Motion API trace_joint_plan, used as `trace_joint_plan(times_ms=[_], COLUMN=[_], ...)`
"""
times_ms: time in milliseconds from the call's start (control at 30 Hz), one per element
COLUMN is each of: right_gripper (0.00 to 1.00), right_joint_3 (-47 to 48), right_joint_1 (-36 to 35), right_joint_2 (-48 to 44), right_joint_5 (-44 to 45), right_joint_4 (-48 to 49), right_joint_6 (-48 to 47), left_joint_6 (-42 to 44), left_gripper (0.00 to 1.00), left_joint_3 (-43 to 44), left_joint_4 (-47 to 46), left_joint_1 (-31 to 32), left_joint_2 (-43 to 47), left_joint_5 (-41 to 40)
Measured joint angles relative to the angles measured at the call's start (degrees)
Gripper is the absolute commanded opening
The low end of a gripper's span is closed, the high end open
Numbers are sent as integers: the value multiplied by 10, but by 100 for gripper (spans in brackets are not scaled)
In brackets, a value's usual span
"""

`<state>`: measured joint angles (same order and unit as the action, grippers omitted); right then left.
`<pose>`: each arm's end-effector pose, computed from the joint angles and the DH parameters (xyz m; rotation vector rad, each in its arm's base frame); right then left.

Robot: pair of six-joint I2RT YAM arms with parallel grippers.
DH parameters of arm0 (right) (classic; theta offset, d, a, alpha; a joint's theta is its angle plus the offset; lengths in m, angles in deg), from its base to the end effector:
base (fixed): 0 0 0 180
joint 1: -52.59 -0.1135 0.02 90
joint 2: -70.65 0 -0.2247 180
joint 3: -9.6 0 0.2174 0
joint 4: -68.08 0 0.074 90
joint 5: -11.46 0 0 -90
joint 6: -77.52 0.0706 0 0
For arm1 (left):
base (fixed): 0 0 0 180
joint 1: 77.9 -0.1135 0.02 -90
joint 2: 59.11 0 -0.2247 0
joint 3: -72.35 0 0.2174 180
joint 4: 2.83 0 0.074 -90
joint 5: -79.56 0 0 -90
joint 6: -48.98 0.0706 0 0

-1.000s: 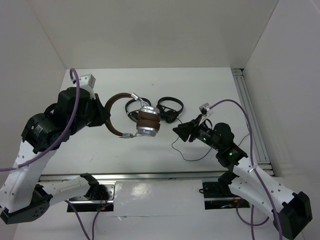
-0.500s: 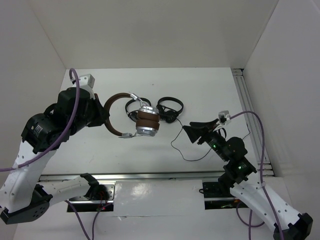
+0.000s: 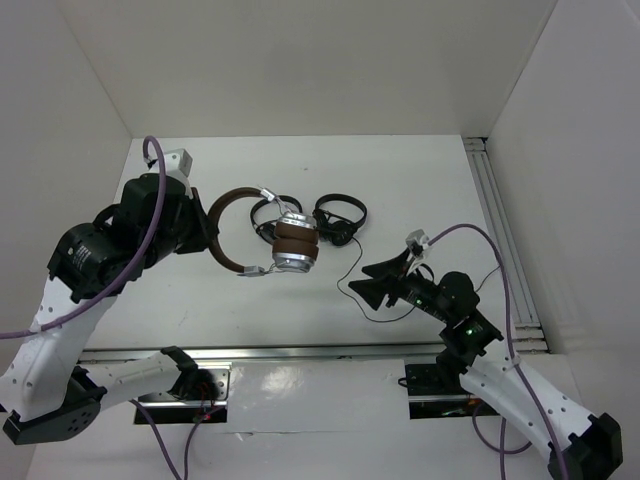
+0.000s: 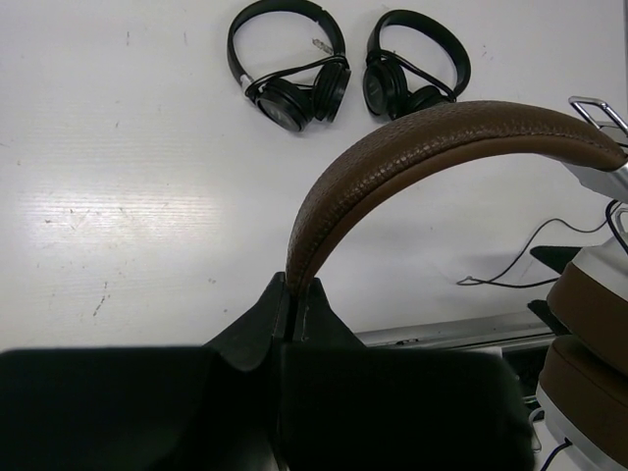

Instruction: Wrap the headphones

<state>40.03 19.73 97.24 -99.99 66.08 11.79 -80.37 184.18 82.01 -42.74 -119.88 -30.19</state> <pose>0.1335 0.1170 0.2331 -0.4352 1.5843 1.0644 0.1475 -0.0747 0.4006 -0.2768 2.1293 -0.3951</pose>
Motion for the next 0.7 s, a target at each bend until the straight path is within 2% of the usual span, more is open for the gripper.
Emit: trace_joint_plan(times_ms=[267, 533, 700], right_gripper=[71, 71, 67], right_joint_3=[-10, -10, -10], right_joint_1=[0, -8, -33], right_joint_2=[93, 176, 218], right_joint_5=[-26, -62, -66], right_joint_4=[41, 127, 158], right_joint_6=[-8, -9, -10], left_joint_6=[-1, -2, -4], left_gripper=[0, 0, 0], left_joint_3=[1, 3, 3], left_joint_4=[0, 0, -1], left_joint_1=[0, 0, 0], left_joint_2=[0, 0, 0], left_joint_5=[10, 13, 15])
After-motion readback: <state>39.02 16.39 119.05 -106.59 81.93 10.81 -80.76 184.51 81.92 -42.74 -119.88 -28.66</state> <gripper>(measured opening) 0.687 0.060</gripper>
